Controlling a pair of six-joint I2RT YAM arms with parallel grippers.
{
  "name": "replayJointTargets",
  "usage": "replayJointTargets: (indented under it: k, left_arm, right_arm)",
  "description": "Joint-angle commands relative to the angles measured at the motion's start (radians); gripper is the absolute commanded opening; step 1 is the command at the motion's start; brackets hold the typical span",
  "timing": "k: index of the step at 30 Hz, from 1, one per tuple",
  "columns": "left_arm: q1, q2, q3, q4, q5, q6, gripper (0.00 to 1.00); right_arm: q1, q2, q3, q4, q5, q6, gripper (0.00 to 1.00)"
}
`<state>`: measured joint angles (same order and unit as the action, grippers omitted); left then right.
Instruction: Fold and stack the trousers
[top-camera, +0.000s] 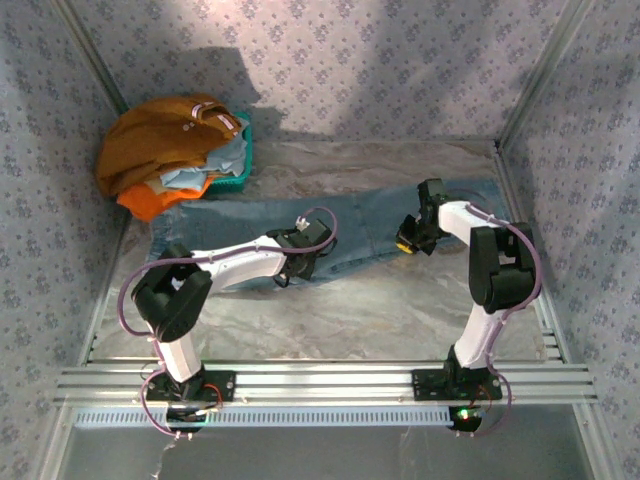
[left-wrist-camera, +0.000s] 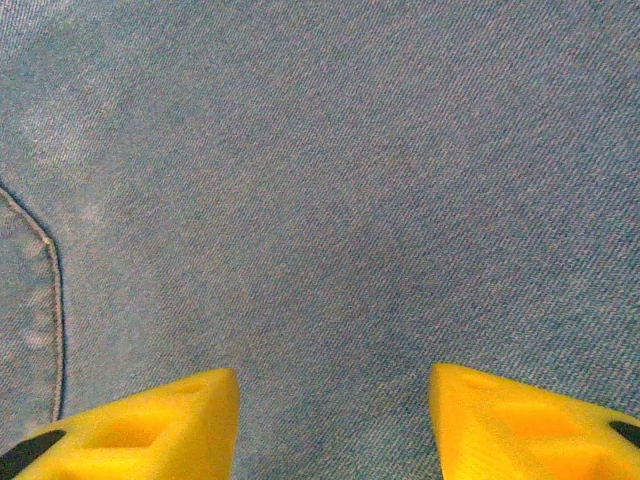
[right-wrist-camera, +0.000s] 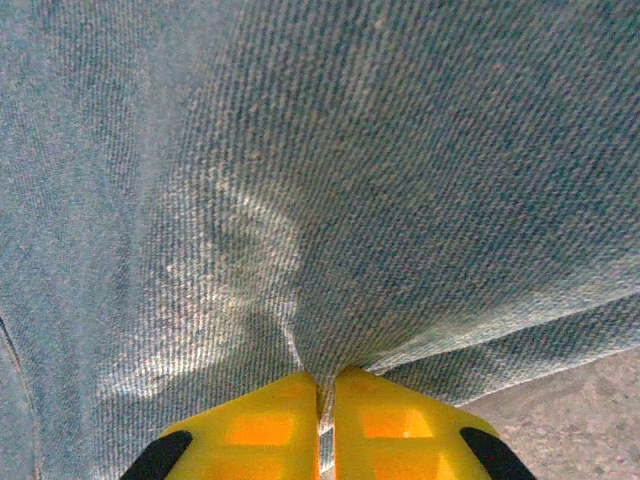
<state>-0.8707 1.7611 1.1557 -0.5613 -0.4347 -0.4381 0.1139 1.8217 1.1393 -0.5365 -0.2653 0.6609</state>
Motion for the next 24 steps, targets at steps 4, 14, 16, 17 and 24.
replayJointTargets:
  k: [4, 14, 16, 17, 24]
  left_arm:
    - [-0.003, -0.003, 0.005, 0.000, 0.001, -0.016, 0.53]
    - [-0.002, -0.016, -0.003, -0.004, -0.006, -0.014, 0.53]
    - [-0.003, -0.017, -0.005, -0.003, -0.005, -0.014, 0.53]
    - [-0.002, -0.017, -0.005, -0.002, -0.006, -0.014, 0.53]
    - [-0.002, -0.011, 0.004, -0.002, -0.002, -0.013, 0.53]
  right_arm:
    - [0.008, -0.046, 0.039, -0.043, 0.024, -0.020, 0.12]
    - [0.012, -0.063, 0.040, -0.050, 0.020, -0.023, 0.03]
    - [0.012, -0.073, 0.039, -0.058, 0.017, -0.024, 0.09]
    - [0.011, -0.077, 0.036, -0.060, 0.021, -0.024, 0.12]
    - [0.007, -0.061, 0.037, -0.044, 0.008, -0.024, 0.08]
